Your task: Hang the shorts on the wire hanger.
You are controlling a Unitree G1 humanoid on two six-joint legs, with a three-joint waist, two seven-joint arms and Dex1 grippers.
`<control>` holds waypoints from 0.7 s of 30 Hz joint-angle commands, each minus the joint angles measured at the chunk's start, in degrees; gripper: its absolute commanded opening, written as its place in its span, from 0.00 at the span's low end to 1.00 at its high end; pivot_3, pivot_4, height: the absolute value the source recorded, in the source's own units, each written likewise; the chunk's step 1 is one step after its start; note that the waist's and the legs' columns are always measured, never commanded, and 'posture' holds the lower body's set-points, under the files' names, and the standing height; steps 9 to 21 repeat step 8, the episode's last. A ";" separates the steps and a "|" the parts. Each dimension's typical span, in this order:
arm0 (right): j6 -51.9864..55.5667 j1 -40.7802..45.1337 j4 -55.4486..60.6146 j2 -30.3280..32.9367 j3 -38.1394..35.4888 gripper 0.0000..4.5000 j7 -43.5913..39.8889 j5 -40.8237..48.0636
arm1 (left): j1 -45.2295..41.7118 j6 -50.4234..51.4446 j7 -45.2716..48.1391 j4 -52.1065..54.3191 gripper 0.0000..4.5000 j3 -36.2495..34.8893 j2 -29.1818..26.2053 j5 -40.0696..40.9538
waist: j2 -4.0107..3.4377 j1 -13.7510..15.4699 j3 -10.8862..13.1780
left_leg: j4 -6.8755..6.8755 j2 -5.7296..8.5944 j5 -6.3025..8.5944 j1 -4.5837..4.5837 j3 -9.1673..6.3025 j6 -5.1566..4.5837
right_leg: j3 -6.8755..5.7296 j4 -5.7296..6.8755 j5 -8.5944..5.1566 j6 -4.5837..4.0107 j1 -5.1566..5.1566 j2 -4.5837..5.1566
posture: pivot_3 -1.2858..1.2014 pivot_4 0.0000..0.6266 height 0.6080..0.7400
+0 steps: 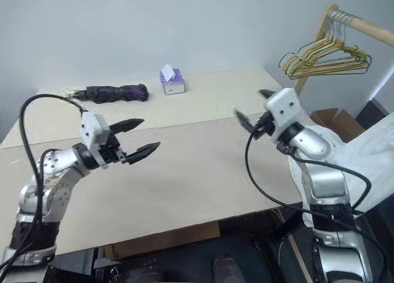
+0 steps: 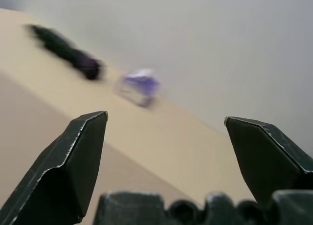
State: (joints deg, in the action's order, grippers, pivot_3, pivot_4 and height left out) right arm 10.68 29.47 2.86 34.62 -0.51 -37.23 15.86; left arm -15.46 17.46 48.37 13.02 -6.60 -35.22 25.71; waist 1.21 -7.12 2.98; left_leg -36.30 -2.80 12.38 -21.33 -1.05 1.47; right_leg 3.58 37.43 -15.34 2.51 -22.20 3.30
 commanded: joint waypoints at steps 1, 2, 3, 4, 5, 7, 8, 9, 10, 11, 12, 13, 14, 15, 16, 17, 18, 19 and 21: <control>-0.11 6.07 -4.19 0.46 3.83 1.00 -14.06 3.69 | 4.90 -1.61 0.16 6.31 1.00 -3.00 -2.81 -0.82 | 0.04 1.68 0.08 | 0.01 0.00 0.00 0.01 0.04 0.00 | 0.02 -0.01 0.00 0.00 0.00 0.00 | 0.56 0.05 1.00; -0.17 7.03 -5.27 0.23 4.44 1.00 -15.71 3.65 | 5.89 -1.78 0.11 7.07 1.00 -3.31 -3.15 -0.89 | 0.10 3.00 0.15 | 0.02 -0.01 0.00 0.02 0.09 0.00 | 0.04 -0.01 0.00 -0.01 -0.03 0.00 | 0.56 0.06 1.00; -0.91 8.01 -6.71 -0.16 5.02 1.00 -16.85 3.00 | 7.02 -1.68 -0.24 8.08 1.00 -3.67 -3.45 -1.10 | 0.13 3.86 0.20 | 0.02 -0.02 0.00 0.02 0.11 0.00 | 0.04 -0.01 0.00 -0.01 -0.05 0.00 | 0.57 0.06 1.00; -1.24 8.84 -7.98 -0.50 5.41 1.00 -17.83 2.64 | 8.01 -1.80 -0.64 8.91 1.00 -3.91 -3.76 -1.52 | 0.16 4.83 0.22 | 0.02 -0.02 0.00 0.02 0.12 0.00 | 0.03 0.00 0.01 -0.01 -0.06 0.00 | 0.57 0.06 1.00; -1.72 9.40 -9.05 -0.85 5.53 1.00 -18.41 2.27 | 8.61 -1.50 -0.76 9.48 1.00 -4.04 -4.14 -1.62 | 0.17 5.79 0.25 | 0.02 -0.02 0.00 0.02 0.15 0.00 | 0.03 0.00 0.01 -0.02 -0.07 0.00 | 0.57 0.06 1.00; -2.38 9.79 -10.31 -1.23 5.61 1.00 -19.22 1.77 | 9.07 -0.97 -1.20 9.99 1.00 -4.13 -4.71 -1.91 | 0.24 7.66 0.30 | 0.01 -0.02 0.00 0.01 0.18 0.01 | 0.02 -0.01 0.01 -0.03 -0.08 0.02 | 0.58 0.06 1.00; -2.59 9.80 -10.57 -1.35 5.61 1.00 -19.51 1.58 | 9.09 -0.69 -1.35 10.01 1.00 -4.15 -4.89 -1.93 | 0.24 7.66 0.30 | 0.00 -0.02 0.00 0.00 0.18 0.01 | 0.02 -0.02 0.02 -0.03 -0.08 0.01 | 0.58 0.06 1.00; -2.59 9.80 -10.57 -1.35 5.61 1.00 -19.51 1.58 | 9.09 -0.69 -1.35 10.01 1.00 -4.15 -4.89 -1.93 | 0.24 7.66 0.30 | 0.00 -0.02 0.00 0.00 0.18 0.01 | 0.02 -0.02 0.02 -0.03 -0.08 0.01 | 0.58 0.06 1.00; -2.59 9.80 -10.57 -1.35 5.61 1.00 -19.51 1.58 | 9.09 -0.69 -1.35 10.01 1.00 -4.15 -4.89 -1.93 | 0.24 7.66 0.30 | 0.00 -0.02 0.00 0.00 0.18 0.01 | 0.02 -0.02 0.02 -0.03 -0.08 0.01 | 0.58 0.06 1.00; -2.59 9.80 -10.57 -1.35 5.61 1.00 -19.51 1.58 | 9.09 -0.69 -1.35 10.01 1.00 -4.15 -4.89 -1.93 | 0.24 7.66 0.30 | 0.00 -0.02 0.00 0.00 0.18 0.01 | 0.02 -0.02 0.02 -0.03 -0.08 0.01 | 0.58 0.06 1.00; -2.59 9.80 -10.57 -1.35 5.61 1.00 -19.51 1.58 | 9.09 -0.69 -1.35 10.01 1.00 -4.15 -4.89 -1.93 | 0.24 7.66 0.30 | 0.00 -0.02 0.00 0.00 0.18 0.01 | 0.02 -0.02 0.02 -0.03 -0.08 0.01 | 0.58 0.06 1.00; -2.59 9.80 -10.57 -1.35 5.61 1.00 -19.51 1.58 | 9.09 -0.69 -1.35 10.01 1.00 -4.15 -4.89 -1.93 | 0.24 7.66 0.30 | 0.00 -0.02 0.00 0.00 0.18 0.01 | 0.02 -0.02 0.02 -0.03 -0.08 0.01 | 0.58 0.06 1.00; -2.59 9.80 -10.57 -1.35 5.61 1.00 -19.51 1.58 | 9.09 -0.69 -1.35 10.01 1.00 -4.15 -4.89 -1.93 | 0.24 7.66 0.30 | 0.00 -0.02 0.00 0.00 0.18 0.01 | 0.02 -0.02 0.02 -0.03 -0.08 0.01 | 0.58 0.06 1.00; -2.59 9.80 -10.57 -1.35 5.61 1.00 -19.51 1.58 | 9.09 -0.69 -1.35 10.01 1.00 -4.15 -4.89 -1.93 | 0.24 7.66 0.30 | 0.00 -0.02 0.00 0.00 0.18 0.01 | 0.02 -0.02 0.02 -0.03 -0.08 0.01 | 0.58 0.06 1.00; -2.59 9.80 -10.57 -1.35 5.61 1.00 -19.51 1.58 | 9.09 -0.69 -1.35 10.01 1.00 -4.15 -4.89 -1.93 | 0.24 7.66 0.30 | 0.00 -0.02 0.00 0.00 0.18 0.01 | 0.02 -0.02 0.02 -0.03 -0.08 0.01 | 0.58 0.06 1.00; -2.59 9.80 -10.57 -1.35 5.61 1.00 -19.51 1.58 | 9.09 -0.69 -1.35 10.01 1.00 -4.15 -4.89 -1.93 | 0.24 7.66 0.30 | 0.00 -0.02 0.00 0.00 0.18 0.01 | 0.02 -0.02 0.02 -0.03 -0.08 0.01 | 0.58 0.06 1.00; -2.59 9.80 -10.57 -1.35 5.61 1.00 -19.51 1.58 | 9.09 -0.69 -1.35 10.01 1.00 -4.15 -4.89 -1.93 | 0.24 7.66 0.30 | 0.00 -0.02 0.00 0.00 0.18 0.01 | 0.02 -0.02 0.02 -0.03 -0.08 0.01 | 0.58 0.06 1.00; -2.59 9.80 -10.57 -1.35 5.61 1.00 -19.51 1.58 | 9.09 -0.69 -1.35 10.01 1.00 -4.15 -4.89 -1.93 | 0.24 7.66 0.30 | 0.00 -0.02 0.00 0.00 0.18 0.01 | 0.02 -0.02 0.02 -0.03 -0.08 0.01 | 0.58 0.06 1.00; -2.59 9.80 -10.57 -1.35 5.61 1.00 -19.51 1.58 | 9.09 -0.69 -1.35 10.01 1.00 -4.15 -4.89 -1.93 | 0.24 7.66 0.30 | 0.00 -0.02 0.00 0.00 0.18 0.01 | 0.02 -0.02 0.02 -0.03 -0.08 0.01 | 0.58 0.06 1.00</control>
